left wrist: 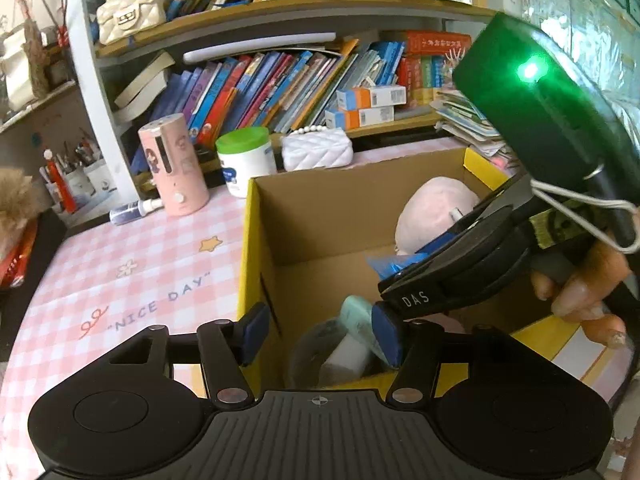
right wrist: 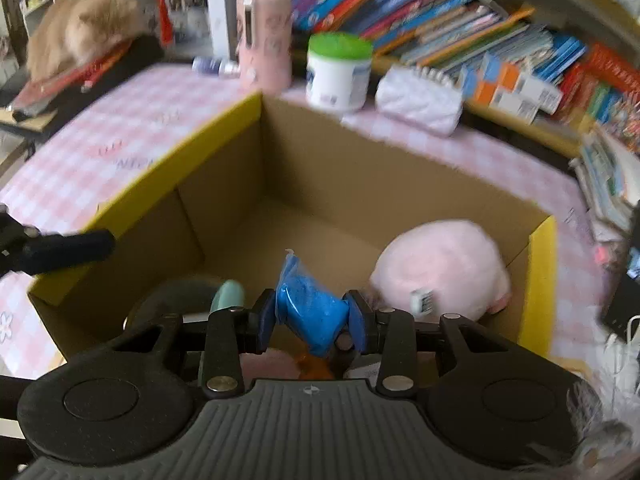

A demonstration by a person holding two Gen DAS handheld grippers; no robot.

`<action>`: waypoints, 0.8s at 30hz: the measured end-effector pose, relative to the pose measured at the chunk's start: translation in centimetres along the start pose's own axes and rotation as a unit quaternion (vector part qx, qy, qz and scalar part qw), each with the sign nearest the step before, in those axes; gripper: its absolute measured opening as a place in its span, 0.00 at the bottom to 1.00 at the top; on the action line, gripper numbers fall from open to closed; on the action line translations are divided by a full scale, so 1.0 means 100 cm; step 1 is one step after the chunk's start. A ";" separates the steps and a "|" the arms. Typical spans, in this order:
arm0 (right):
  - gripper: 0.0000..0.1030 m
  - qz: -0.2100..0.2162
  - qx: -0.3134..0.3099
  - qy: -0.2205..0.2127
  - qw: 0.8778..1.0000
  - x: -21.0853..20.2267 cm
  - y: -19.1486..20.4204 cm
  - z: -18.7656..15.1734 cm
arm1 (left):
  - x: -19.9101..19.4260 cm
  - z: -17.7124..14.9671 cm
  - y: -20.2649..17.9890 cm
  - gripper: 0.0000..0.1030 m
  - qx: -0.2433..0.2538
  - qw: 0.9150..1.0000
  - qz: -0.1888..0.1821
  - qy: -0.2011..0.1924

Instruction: Organize objects

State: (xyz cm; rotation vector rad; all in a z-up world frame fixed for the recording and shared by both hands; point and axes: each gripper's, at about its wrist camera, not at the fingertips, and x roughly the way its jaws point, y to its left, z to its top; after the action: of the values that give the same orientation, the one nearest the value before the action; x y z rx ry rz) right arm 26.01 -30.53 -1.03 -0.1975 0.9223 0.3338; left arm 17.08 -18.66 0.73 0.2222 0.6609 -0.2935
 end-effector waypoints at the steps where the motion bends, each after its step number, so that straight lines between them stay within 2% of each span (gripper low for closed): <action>1: 0.34 0.001 0.001 0.005 1.000 0.003 0.000 -0.001 | -0.002 -0.001 0.001 0.58 -0.004 1.000 -0.004 0.000; 3: 0.35 -0.003 0.007 0.008 1.000 0.005 0.000 -0.002 | -0.008 -0.002 0.002 0.59 -0.008 1.000 -0.006 -0.004; 6: 0.42 -0.002 0.024 -0.004 1.000 -0.004 -0.001 -0.005 | -0.020 -0.003 0.003 0.62 -0.017 1.000 -0.008 -0.018; 7: 0.43 -0.004 0.029 -0.011 1.000 -0.009 -0.001 -0.006 | -0.026 -0.004 0.005 0.66 -0.023 0.999 -0.008 -0.024; 9: 0.45 -0.006 0.044 -0.026 0.999 -0.021 -0.001 -0.008 | -0.037 -0.005 0.009 0.79 -0.036 0.999 0.002 -0.038; 11: 0.52 -0.010 0.063 -0.044 0.997 -0.035 0.000 -0.012 | -0.048 -0.007 0.016 0.83 -0.049 0.998 0.009 -0.049; 18: 0.57 -0.060 0.084 -0.122 0.987 -0.092 0.022 -0.035 | -0.082 -0.025 0.044 0.87 -0.067 0.995 0.052 -0.059; 24: 0.66 -0.091 0.130 -0.163 0.974 -0.133 0.053 -0.057 | -0.115 -0.049 0.067 0.94 -0.104 0.990 0.060 -0.069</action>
State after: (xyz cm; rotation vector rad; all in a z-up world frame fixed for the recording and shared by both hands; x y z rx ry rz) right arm 12.43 -29.94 6.23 0.0150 0.6084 0.0695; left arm 7.92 -8.65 4.98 0.0418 0.5349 -0.1213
